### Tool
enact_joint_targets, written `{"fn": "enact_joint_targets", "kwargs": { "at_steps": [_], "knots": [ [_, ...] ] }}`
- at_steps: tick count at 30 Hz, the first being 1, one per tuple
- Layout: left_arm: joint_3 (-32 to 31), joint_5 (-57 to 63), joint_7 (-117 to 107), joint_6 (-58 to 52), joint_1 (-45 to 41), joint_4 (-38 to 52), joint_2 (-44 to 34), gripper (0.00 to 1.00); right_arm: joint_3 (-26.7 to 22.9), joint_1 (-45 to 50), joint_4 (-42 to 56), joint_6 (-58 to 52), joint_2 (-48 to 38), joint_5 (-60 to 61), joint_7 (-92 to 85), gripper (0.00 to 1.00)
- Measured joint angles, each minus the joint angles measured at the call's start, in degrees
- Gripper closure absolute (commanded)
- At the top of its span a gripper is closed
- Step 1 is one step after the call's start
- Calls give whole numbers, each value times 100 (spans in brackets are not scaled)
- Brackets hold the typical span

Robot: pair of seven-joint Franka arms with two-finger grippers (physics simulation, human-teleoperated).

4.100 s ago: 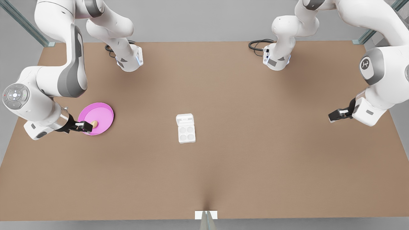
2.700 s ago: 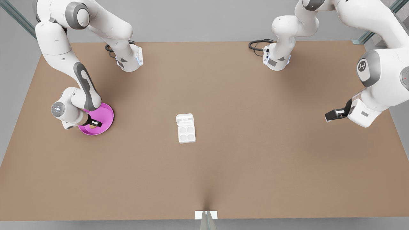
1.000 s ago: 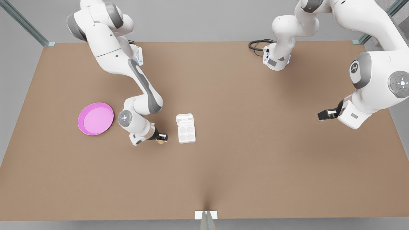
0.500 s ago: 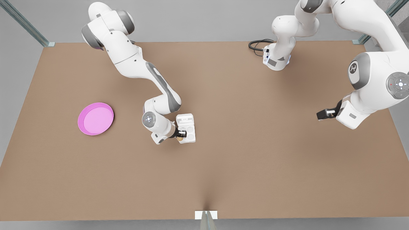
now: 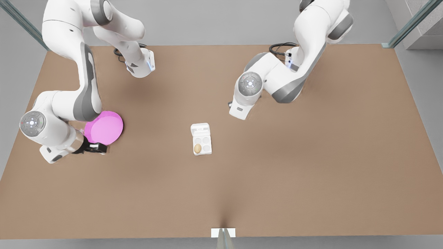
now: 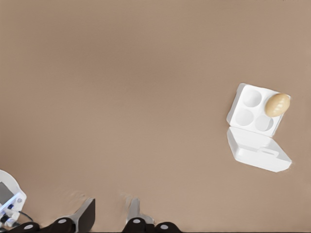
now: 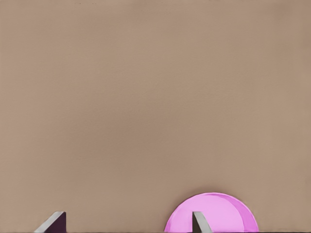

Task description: Pack egg into the box and close the box lid

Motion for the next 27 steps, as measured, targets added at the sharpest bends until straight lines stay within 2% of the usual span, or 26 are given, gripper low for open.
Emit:
{"fn": "enact_joint_targets", "kwargs": {
  "at_steps": [3, 10, 15, 27],
  "knots": [
    [-8, -53, 39, 1033, -580, 447, 771, 71, -29, 23, 239, -526, -38, 8, 0, 0],
    [-1, -77, -604, 2080, -1105, 530, 1391, 71, -38, -94, 447, -529, 91, 92, 55, 0],
    [8, -36, -518, 2078, -1530, 486, 1693, 71, -38, -149, 438, -520, 104, 122, 60, 0],
    [172, 292, -83, 2890, -1549, 521, 2256, 71, -38, -162, 447, -459, 139, 128, 61, 0]
  ]
}}
